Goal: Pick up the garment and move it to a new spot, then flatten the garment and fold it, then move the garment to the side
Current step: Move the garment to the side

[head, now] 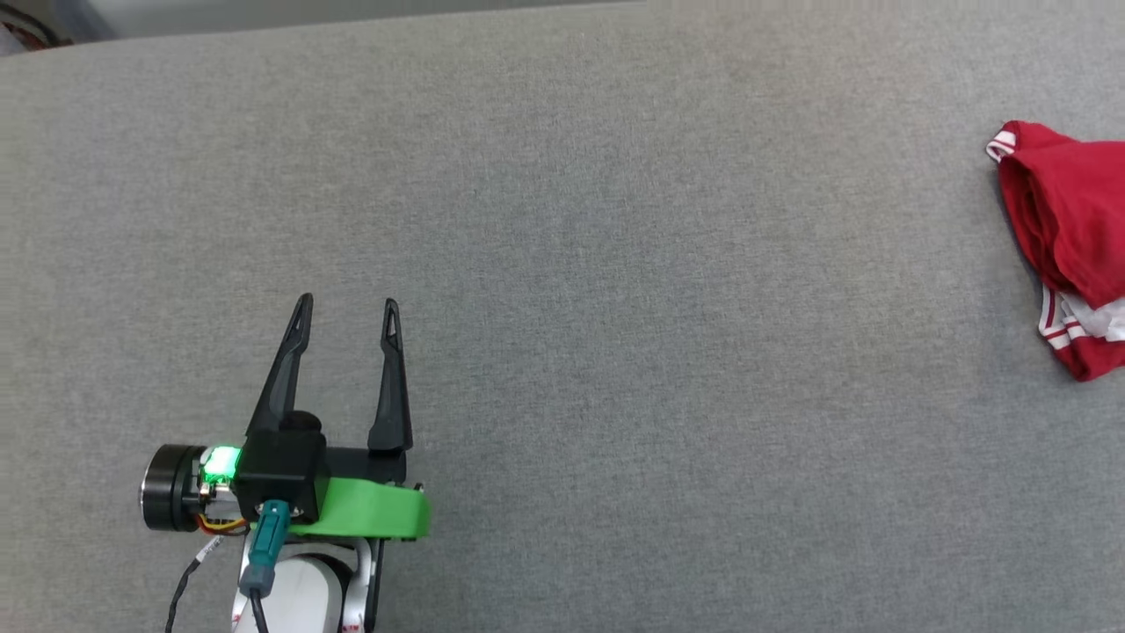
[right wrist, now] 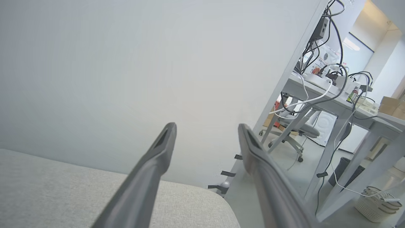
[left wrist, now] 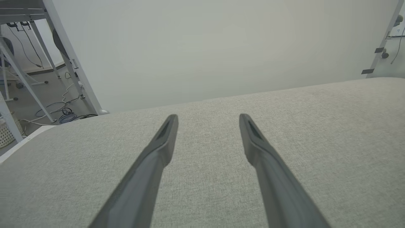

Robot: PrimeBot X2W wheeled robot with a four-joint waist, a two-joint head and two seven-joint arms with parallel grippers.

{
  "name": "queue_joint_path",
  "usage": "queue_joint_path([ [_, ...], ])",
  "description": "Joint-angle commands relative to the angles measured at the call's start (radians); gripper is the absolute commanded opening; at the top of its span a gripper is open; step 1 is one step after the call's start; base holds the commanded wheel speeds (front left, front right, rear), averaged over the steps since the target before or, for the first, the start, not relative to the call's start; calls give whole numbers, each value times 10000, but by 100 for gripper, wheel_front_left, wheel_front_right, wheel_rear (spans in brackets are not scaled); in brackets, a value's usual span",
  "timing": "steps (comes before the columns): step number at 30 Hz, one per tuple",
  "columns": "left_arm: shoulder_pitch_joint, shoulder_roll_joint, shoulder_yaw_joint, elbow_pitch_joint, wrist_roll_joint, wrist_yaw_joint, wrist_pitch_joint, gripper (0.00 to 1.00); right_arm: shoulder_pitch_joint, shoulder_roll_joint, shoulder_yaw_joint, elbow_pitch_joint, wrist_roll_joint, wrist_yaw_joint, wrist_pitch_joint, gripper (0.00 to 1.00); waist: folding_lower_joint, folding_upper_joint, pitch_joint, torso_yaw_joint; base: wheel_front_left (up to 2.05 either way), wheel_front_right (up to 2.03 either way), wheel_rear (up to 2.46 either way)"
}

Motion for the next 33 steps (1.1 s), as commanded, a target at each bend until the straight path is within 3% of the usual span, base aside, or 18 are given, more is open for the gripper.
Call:
queue_joint_path([
  [1,124,-42,29,53,-18,29,-59,100,288,356,-9,-344,-120,-9,-134,100,1,0,-567,314,0,0,0],
  [7,327,-142,105,190,-8,47,-59,100,1547,1981,656,-1907,-296,-9,-362,100,1,0,-1114,808,0,0,0],
  [14,682,-237,320,393,-84,114,-59,100,3124,3105,1751,-1962,-22,-9,-381,100,1,0,-1615,1126,0,0,0],
  [21,1055,-324,476,570,-169,24,-59,100,4633,3523,2294,-1549,340,-9,-383,100,1,0,-2117,1258,0,0,0],
  [33,1705,-468,534,707,-314,-485,-59,100,6380,3912,2047,-1659,346,-9,-384,100,1,0,-2727,1343,0,0,0],
])
